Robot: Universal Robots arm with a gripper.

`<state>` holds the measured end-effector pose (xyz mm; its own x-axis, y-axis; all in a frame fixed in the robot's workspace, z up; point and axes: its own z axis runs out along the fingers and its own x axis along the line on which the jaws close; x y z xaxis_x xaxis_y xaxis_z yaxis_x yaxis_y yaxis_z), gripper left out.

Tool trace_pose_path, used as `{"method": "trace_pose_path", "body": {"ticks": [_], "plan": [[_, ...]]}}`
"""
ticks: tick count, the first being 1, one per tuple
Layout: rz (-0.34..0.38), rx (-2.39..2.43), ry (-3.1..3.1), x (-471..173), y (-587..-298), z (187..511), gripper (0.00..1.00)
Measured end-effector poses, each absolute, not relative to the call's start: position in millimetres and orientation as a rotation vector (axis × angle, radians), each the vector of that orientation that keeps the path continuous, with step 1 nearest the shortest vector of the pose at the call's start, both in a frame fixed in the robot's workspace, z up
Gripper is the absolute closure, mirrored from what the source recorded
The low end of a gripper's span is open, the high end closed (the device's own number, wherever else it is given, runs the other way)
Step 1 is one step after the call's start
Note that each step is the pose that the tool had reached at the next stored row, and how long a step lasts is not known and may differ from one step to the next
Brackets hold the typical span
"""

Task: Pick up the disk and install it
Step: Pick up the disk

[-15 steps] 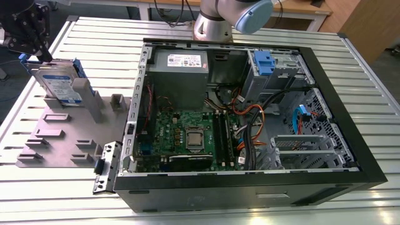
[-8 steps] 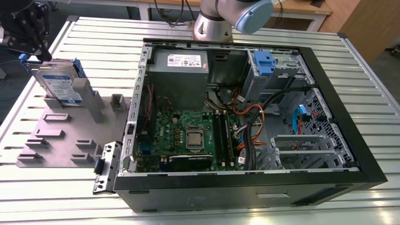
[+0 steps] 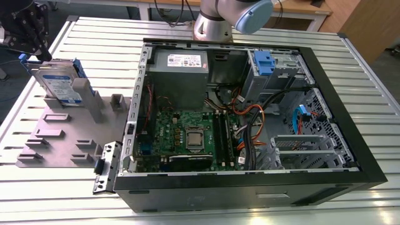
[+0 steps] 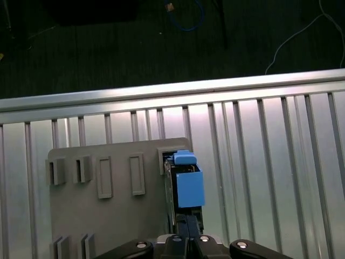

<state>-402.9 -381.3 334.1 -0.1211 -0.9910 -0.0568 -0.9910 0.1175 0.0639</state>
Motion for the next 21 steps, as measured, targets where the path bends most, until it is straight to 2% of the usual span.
{"method": "trace_pose_path", "body": {"ticks": [3,4,5,7,8,10,11,13,21], "plan": [[0.135,-2.083,2.347,-402.9,-381.4,334.1,0.89],[0.135,-2.084,2.347,-402.9,-381.3,334.1,0.83],[0.135,-2.084,2.347,-402.9,-381.3,334.1,0.83],[0.135,-2.085,2.346,-402.9,-381.3,334.1,0.71],[0.135,-2.085,2.346,-402.9,-381.4,334.1,0.71],[0.135,-2.086,2.345,-402.9,-381.3,334.1,0.59],[0.135,-2.086,2.345,-402.9,-381.3,334.1,0.59],[0.135,-2.087,2.345,-402.9,-381.3,334.1,0.47],[0.134,-2.093,2.339,-402.9,-381.4,324.3,0.47]]}}
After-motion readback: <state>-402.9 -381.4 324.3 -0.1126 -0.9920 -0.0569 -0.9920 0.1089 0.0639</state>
